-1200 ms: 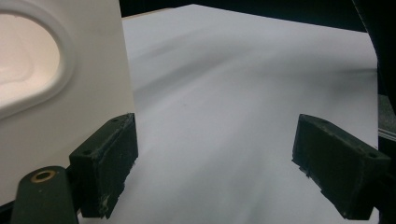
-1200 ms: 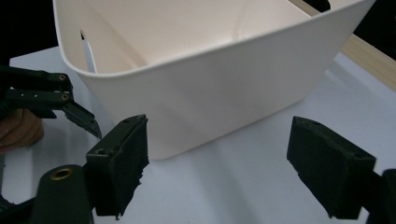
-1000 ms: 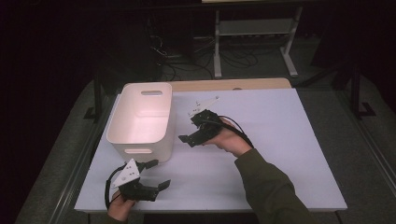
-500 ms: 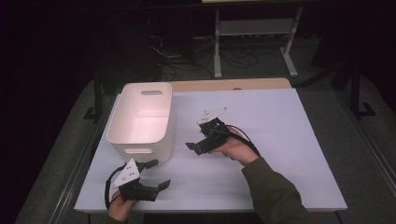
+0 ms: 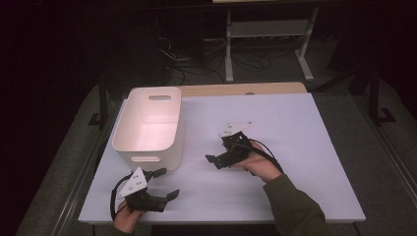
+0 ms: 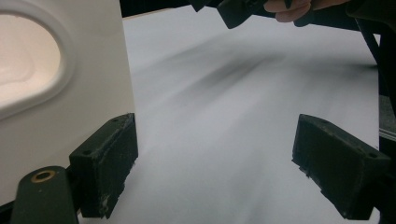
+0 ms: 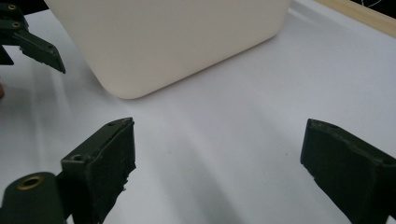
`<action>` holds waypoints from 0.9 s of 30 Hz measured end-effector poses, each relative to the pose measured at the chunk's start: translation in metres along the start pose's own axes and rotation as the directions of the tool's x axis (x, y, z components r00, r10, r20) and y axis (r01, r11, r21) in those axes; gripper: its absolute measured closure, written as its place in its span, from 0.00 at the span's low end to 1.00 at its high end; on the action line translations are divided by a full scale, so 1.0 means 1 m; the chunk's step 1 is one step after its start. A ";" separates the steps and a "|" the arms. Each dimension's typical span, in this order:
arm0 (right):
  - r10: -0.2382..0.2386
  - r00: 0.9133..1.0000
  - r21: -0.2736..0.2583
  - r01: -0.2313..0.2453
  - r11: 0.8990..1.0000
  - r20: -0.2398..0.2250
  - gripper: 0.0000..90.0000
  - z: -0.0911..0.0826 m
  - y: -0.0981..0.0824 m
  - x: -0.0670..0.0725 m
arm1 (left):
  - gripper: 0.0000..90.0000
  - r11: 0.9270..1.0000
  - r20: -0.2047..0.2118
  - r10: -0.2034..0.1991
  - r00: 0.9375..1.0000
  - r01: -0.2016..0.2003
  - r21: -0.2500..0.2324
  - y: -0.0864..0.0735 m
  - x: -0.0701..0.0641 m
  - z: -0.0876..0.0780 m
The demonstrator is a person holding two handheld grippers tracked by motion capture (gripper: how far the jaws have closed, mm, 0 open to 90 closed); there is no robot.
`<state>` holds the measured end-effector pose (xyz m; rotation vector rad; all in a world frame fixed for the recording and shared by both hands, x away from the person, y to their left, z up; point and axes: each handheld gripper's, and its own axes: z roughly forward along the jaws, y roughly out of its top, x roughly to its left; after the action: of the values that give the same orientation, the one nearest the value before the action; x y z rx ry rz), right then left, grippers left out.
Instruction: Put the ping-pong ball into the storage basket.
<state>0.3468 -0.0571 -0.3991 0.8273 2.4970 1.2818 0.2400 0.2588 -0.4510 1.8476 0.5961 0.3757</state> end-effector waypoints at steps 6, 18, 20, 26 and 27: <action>0.012 1.000 -0.006 -0.012 1.000 0.019 0.09 -0.005 -0.010 -0.003 | 0.16 1.000 0.000 0.000 1.000 0.000 -0.001 0.000 0.000 0.000; 0.037 0.998 -0.034 -0.035 0.999 0.048 0.04 -0.017 -0.030 -0.009 | 0.16 1.000 -0.001 0.004 1.000 -0.004 -0.001 0.000 0.000 0.000; 0.042 0.998 -0.035 -0.040 0.999 0.049 0.04 -0.019 -0.032 -0.010 | 0.16 1.000 -0.001 0.005 1.000 -0.005 -0.001 0.000 0.000 0.000; 0.052 0.997 -0.028 -0.051 0.998 0.057 0.03 -0.022 -0.041 -0.013 | 0.16 1.000 -0.001 0.005 1.000 -0.005 -0.001 0.000 0.000 0.000; 0.050 0.997 -0.026 -0.048 0.998 0.058 0.03 -0.023 -0.042 -0.013 | 0.16 1.000 -0.001 0.005 1.000 -0.005 -0.002 0.000 0.000 0.000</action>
<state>0.3315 -0.0995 -0.4199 0.9126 2.4246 1.2823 0.2395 0.2588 -0.4510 1.8478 0.5920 0.3802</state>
